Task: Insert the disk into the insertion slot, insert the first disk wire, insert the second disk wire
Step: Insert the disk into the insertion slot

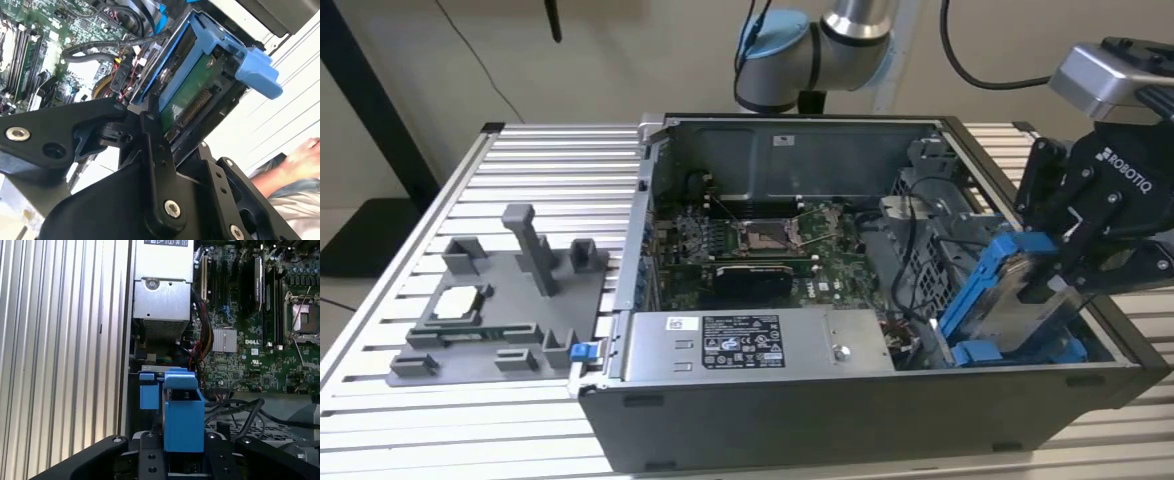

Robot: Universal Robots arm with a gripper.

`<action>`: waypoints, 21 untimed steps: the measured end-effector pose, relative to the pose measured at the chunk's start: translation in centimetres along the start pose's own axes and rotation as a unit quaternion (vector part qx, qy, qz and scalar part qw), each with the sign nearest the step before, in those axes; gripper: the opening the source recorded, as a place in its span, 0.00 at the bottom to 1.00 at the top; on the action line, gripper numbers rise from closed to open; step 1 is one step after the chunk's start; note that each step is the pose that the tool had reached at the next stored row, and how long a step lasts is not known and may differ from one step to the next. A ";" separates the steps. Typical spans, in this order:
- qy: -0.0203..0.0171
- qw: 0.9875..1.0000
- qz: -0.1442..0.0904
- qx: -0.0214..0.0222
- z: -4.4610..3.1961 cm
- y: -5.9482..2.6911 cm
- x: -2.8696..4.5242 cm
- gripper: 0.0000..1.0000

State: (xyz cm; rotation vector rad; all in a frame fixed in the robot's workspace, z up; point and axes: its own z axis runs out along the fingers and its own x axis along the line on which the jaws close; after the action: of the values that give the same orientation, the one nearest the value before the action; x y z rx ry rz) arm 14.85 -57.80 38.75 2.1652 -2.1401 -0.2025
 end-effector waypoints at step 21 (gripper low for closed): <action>-0.039 0.997 -0.009 0.061 -1.09 2.17 -0.44 1.00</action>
State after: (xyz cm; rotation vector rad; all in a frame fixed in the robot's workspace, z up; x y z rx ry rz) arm 12.87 -57.43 40.18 2.2803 -2.2299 -0.1625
